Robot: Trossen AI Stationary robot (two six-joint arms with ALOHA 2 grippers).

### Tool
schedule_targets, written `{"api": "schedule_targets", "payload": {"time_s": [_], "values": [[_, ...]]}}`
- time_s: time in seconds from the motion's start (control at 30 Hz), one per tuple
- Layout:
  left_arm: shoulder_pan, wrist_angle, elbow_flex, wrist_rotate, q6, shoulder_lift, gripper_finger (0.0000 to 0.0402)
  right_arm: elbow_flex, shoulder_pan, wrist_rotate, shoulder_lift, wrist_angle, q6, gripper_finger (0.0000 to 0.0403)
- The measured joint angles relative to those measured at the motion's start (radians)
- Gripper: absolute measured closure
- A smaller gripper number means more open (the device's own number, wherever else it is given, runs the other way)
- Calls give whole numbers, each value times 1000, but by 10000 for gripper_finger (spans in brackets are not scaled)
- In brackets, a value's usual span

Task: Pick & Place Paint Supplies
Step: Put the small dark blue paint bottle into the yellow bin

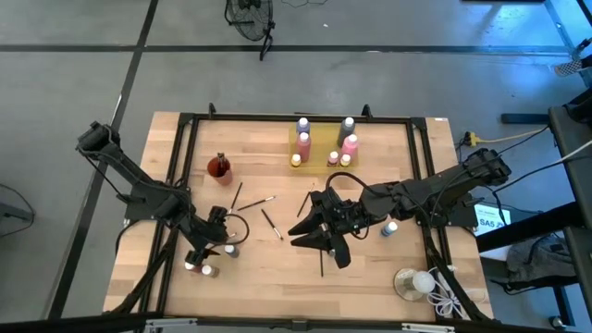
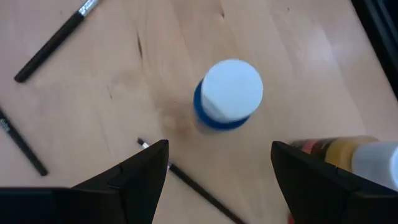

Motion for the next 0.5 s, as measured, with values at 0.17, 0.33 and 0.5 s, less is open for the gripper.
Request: {"api": "schedule_targets", "payload": {"time_s": [0.17,0.33,0.5], "values": [[0,134,-42,-1,7,0,123,0,0,0,0,2,0,263],[0,180,-77,-2,-3,0,123,0,0,0,-1,20,0,263],[0,190,-101,-2,-2,0,123,0,-1,0,-1,20,0,263]]}}
